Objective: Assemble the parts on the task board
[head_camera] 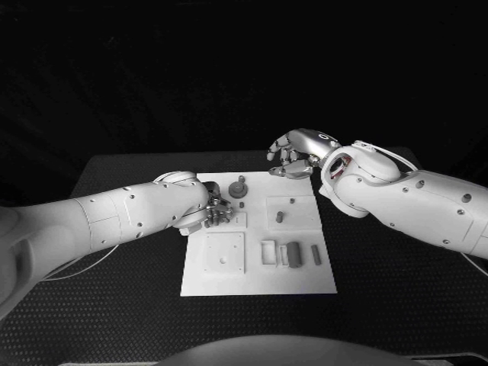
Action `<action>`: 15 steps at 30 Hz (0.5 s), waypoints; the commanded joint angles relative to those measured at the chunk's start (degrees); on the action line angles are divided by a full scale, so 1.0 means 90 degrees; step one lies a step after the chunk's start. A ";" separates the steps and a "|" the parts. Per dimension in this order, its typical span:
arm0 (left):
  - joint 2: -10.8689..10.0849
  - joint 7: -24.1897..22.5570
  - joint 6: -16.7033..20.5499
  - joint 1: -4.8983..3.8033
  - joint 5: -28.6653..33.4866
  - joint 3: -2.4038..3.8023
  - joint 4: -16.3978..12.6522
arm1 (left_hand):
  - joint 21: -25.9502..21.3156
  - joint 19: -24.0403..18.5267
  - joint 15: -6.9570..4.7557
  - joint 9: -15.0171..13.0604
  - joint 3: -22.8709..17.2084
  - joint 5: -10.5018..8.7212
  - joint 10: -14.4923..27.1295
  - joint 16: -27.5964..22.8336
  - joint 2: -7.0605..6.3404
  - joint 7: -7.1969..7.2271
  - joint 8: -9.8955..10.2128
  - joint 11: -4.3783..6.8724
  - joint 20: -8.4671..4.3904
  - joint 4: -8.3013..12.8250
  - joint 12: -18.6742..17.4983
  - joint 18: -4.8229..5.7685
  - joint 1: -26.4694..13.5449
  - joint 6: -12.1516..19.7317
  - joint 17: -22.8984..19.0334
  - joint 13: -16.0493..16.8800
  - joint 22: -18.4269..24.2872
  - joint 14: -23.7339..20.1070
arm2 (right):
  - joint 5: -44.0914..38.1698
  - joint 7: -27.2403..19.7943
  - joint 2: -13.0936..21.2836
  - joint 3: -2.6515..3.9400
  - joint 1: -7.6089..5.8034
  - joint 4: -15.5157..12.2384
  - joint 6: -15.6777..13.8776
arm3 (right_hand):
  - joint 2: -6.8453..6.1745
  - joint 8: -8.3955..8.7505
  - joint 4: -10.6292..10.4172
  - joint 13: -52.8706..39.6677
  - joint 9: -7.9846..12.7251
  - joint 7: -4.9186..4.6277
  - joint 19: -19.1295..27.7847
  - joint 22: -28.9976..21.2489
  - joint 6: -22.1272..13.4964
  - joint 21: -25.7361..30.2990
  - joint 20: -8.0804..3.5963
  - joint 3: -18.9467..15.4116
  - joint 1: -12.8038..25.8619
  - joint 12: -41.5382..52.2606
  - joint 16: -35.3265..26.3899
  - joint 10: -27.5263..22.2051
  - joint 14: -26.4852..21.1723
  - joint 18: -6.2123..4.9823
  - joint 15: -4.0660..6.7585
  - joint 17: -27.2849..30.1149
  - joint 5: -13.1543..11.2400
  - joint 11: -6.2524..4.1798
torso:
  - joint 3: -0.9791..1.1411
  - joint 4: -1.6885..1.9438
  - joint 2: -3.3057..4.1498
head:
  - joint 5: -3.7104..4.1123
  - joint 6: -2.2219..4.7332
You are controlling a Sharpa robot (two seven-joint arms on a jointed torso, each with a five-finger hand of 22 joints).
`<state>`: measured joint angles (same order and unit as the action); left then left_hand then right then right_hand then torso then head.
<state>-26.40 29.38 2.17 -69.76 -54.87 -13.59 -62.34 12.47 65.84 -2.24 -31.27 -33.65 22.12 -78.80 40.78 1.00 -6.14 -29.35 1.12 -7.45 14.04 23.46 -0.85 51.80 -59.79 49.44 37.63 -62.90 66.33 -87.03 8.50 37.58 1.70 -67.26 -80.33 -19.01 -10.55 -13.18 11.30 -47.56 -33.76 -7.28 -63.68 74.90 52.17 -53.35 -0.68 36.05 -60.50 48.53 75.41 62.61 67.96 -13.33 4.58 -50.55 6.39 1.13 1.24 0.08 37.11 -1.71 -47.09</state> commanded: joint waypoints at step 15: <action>0.0013 0.0018 -0.0129 0.0001 -0.0064 -0.0001 0.0015 | -0.0034 -0.0004 0.0003 -0.0010 -0.0054 0.0030 0.0151 0.0046 0.0022 0.0393 -0.0032 0.0108 -0.0041 -0.0012 0.0038 0.0002 0.0064 -0.0360 -0.0021 -0.0015 -0.0013 -0.0051 | -0.0006 -0.0024 -0.0005 0.0004 -0.0001 0.0003 0.0068 | 0.0059 0.0028 -0.0038 -0.0011 0.0011 -0.0045 -0.0009 0.0040 0.0021 0.0031 -0.0034 -0.0009 0.0024 -0.0035 -0.0038 -0.0009 0.0008 -0.0186 0.0049 0.0010 0.0007 0.0007 | -0.0002 -0.0001 0.0001 | 0.0001 -0.0015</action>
<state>-26.33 29.38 1.91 -69.78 -54.98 -13.58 -62.22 12.48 65.84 -2.24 -31.31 -33.89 22.24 -78.79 41.01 1.00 -6.14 -29.45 1.12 -7.45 13.96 23.46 -0.85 51.80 -59.78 49.33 37.57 -62.95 66.33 -86.97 8.50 37.57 1.71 -67.26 -80.30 -18.96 -10.55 -13.18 11.30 -47.61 -33.77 -7.26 -63.67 74.95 52.19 -53.35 -0.67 36.05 -60.50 48.53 75.41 62.61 67.92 -13.32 4.55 -50.55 6.39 1.13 1.19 0.06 37.11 -1.71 -47.17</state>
